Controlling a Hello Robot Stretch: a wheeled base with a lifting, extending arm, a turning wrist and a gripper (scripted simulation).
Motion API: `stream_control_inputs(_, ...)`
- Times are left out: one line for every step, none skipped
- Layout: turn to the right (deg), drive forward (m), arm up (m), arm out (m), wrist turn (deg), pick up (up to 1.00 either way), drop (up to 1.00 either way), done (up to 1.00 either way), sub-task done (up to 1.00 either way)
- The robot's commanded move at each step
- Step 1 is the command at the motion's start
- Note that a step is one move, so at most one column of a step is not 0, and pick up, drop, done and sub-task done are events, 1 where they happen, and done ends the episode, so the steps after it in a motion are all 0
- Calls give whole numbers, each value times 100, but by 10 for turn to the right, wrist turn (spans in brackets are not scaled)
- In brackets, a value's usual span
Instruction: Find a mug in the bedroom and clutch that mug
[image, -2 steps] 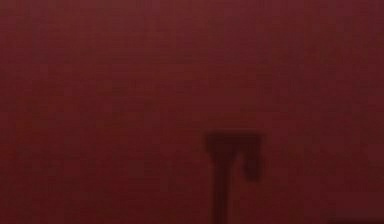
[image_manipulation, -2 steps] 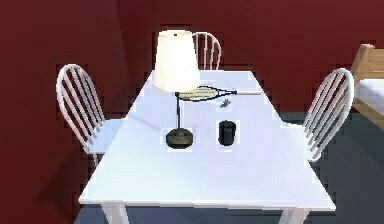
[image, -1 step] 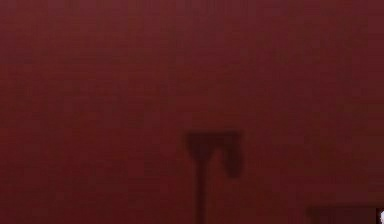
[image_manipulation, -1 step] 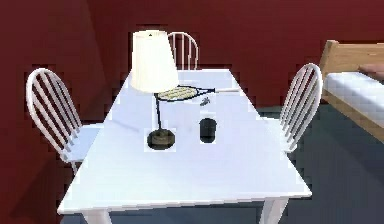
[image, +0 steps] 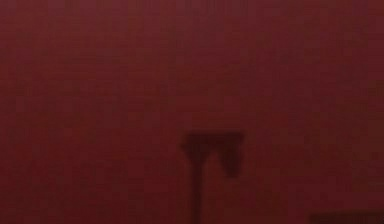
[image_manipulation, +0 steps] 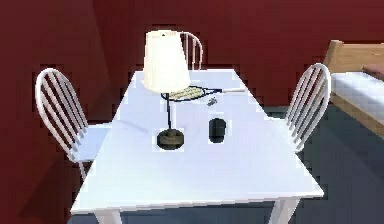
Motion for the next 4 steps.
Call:
stream_control_inputs(450, 0, 0, 0, 0, 0, 0, 0, 0)
stream_control_inputs(450, 0, 0, 0, 0, 0, 0, 0, 0)
stream_control_inputs(60, 0, 0, 0, 0, 0, 0, 0, 0)
stream_control_inputs(0, 25, 0, 0, 0, 0, 0, 0, 0)
